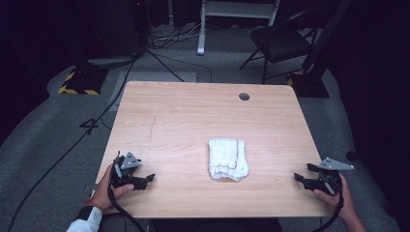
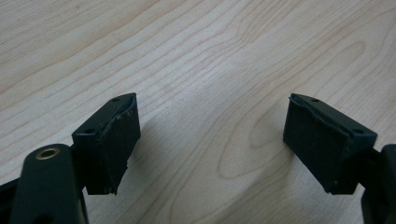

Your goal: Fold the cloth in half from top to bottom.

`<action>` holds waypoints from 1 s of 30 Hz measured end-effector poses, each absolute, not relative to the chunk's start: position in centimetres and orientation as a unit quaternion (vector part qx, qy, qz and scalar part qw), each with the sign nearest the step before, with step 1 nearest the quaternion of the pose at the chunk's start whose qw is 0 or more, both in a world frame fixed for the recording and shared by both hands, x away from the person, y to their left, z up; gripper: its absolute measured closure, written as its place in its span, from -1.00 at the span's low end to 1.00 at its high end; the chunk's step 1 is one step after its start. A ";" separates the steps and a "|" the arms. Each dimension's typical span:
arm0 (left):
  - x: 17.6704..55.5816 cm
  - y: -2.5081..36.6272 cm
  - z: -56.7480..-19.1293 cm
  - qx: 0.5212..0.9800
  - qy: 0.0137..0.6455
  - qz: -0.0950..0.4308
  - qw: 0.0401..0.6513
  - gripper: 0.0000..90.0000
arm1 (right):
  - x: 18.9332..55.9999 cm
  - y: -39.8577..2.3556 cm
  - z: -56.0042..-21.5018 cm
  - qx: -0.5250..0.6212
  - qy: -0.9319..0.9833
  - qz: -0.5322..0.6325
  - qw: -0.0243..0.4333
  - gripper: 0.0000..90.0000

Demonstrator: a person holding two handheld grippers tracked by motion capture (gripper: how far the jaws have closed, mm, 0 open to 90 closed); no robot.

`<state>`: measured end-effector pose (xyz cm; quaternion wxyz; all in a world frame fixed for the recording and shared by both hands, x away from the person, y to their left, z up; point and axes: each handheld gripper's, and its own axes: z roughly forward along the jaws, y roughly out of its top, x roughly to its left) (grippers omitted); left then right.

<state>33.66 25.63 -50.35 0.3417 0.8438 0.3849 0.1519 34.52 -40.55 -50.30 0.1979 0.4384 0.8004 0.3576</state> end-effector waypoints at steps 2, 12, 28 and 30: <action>33.7 25.6 -50.4 0.844 0.385 0.152 0.342 -0.59 | 34.5 -40.5 -50.3 0.440 0.800 0.357 0.199 -0.45; 33.6 25.5 -50.4 0.842 0.390 0.153 0.341 -0.59 | 34.5 -40.5 -50.3 0.441 0.799 0.357 0.199 -0.45; 33.6 25.6 -50.4 0.841 0.391 0.155 0.340 -0.60 | 34.4 -40.5 -50.3 0.444 0.797 0.357 0.201 -0.46; 33.6 25.6 -50.4 0.841 0.391 0.155 0.340 -0.60 | 34.4 -40.5 -50.3 0.444 0.797 0.356 0.201 -0.46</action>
